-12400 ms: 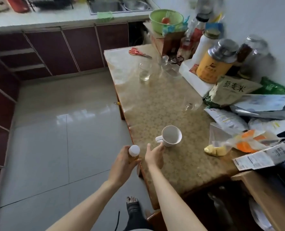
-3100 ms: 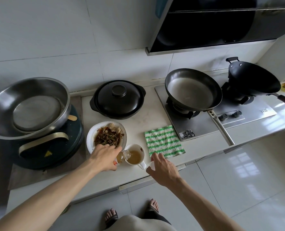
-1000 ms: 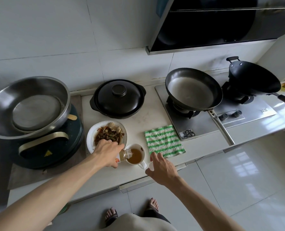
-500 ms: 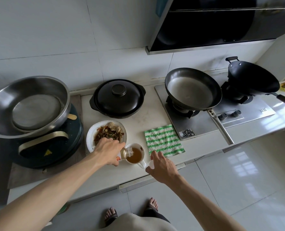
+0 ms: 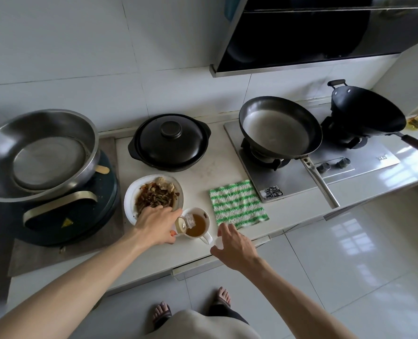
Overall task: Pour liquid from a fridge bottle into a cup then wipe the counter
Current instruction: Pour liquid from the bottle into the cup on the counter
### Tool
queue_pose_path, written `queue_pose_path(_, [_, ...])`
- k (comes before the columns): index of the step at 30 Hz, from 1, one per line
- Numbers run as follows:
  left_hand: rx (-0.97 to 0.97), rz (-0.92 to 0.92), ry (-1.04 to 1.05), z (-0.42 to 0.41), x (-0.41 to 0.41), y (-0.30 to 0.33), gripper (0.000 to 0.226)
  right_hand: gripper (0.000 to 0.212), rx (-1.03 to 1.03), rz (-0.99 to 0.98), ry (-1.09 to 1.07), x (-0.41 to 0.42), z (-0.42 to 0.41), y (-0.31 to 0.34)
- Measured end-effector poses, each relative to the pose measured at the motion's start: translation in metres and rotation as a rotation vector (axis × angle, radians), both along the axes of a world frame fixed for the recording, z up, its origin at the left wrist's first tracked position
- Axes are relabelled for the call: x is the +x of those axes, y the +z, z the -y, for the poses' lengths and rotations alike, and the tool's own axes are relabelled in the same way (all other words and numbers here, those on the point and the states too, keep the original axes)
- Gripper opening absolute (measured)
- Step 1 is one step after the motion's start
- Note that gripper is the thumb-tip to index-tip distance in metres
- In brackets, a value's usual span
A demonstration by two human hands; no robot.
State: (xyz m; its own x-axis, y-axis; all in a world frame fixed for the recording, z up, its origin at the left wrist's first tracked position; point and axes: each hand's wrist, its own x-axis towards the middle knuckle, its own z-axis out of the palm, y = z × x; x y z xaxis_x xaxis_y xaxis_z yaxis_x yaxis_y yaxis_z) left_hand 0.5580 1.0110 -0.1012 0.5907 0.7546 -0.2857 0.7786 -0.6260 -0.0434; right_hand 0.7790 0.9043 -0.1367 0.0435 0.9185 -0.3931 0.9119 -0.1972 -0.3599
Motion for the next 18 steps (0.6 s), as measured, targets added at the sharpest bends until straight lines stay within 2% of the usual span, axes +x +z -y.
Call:
queue_pose_path(5, [-0.027,0.146,0.054,0.008,-0.008,-0.012,0.055,0.046,0.01,-0.043,-0.02,0.006,-0.002,0.0])
queue_pose_path(10, [-0.131,0.283,0.16,0.016,-0.022,-0.023,0.055,0.045,0.036,-0.105,-0.042,0.008,-0.005,0.001])
queue_pose_path(14, [-0.231,0.429,0.271,0.034,-0.035,-0.031,0.054,0.041,0.083,-0.224,-0.07,0.004,-0.007,0.01])
queue_pose_path(18, [-0.317,0.531,0.322,0.046,-0.046,-0.028,0.06,0.039,0.21,-0.366,0.03,-0.013,-0.02,0.043])
